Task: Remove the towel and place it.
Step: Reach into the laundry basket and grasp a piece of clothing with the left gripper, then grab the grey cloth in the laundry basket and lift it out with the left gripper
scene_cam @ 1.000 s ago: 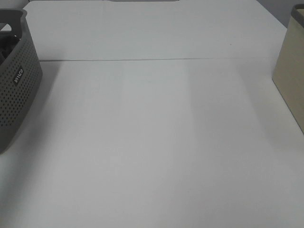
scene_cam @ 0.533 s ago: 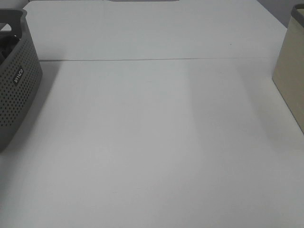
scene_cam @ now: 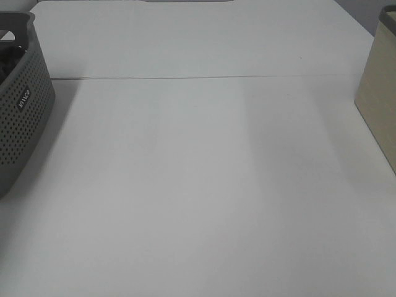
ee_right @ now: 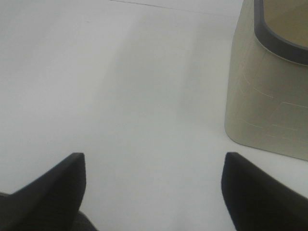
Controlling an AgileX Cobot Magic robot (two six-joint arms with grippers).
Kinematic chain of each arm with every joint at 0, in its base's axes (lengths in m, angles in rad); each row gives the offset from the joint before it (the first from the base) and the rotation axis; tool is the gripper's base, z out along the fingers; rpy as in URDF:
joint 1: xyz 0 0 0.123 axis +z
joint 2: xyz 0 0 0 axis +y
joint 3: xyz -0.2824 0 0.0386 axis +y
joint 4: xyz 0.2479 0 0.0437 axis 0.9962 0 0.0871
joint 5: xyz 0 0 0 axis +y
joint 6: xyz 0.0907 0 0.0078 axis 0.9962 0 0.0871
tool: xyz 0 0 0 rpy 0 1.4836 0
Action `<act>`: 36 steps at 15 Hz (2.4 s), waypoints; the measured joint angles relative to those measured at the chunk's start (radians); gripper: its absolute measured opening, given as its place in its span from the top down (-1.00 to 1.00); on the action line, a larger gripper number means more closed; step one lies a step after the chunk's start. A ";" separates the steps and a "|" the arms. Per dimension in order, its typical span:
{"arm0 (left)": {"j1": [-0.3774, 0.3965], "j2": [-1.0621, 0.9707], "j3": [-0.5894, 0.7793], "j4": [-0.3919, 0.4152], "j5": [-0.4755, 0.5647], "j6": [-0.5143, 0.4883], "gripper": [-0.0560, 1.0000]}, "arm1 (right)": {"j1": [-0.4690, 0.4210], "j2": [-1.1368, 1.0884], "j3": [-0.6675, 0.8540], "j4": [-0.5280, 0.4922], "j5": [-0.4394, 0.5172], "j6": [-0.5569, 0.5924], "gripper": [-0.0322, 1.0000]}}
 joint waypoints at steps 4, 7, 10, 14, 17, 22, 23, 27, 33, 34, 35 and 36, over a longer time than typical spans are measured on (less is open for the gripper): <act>0.000 0.000 0.000 -0.001 0.005 -0.004 0.20 | 0.000 0.000 0.000 0.000 0.000 0.000 -0.53; 0.000 0.000 0.000 -0.001 0.005 -0.015 0.70 | 0.000 0.000 0.000 0.000 0.000 0.000 -0.53; 0.000 0.000 0.000 -0.002 0.009 -0.015 0.73 | 0.000 0.000 0.000 0.000 0.000 0.000 -0.53; 0.000 0.000 0.000 -0.003 0.059 -0.043 0.73 | 0.000 0.000 0.000 0.000 0.000 0.000 -0.53; 0.000 -0.003 0.000 -0.003 0.114 -0.071 0.73 | 0.000 0.000 0.000 0.000 0.000 0.000 -0.53; 0.000 -0.071 -0.007 0.001 0.138 -0.132 0.73 | 0.000 0.000 0.000 0.000 0.000 0.000 -0.53; 0.000 -0.071 -0.007 0.001 0.138 -0.135 0.73 | 0.000 0.000 0.000 0.000 0.000 0.000 -0.53; 0.000 -0.110 -0.011 0.000 0.139 -0.166 0.89 | 0.000 0.000 0.000 0.000 0.000 0.000 -0.53; 0.000 -0.321 -0.114 -0.157 0.144 -0.198 0.89 | 0.000 0.000 0.000 0.000 0.000 0.000 -0.53; 0.000 -0.346 -0.141 -0.212 0.145 -0.199 0.89 | 0.000 0.000 0.000 0.000 0.000 0.000 -0.53; 0.000 -0.366 -0.176 -0.261 0.146 -0.199 0.89 | 0.000 0.000 0.000 0.000 0.000 0.000 -0.53; -0.002 -0.383 -0.209 -0.302 0.146 -0.199 0.89 | 0.000 0.000 0.000 0.000 0.000 0.000 -0.53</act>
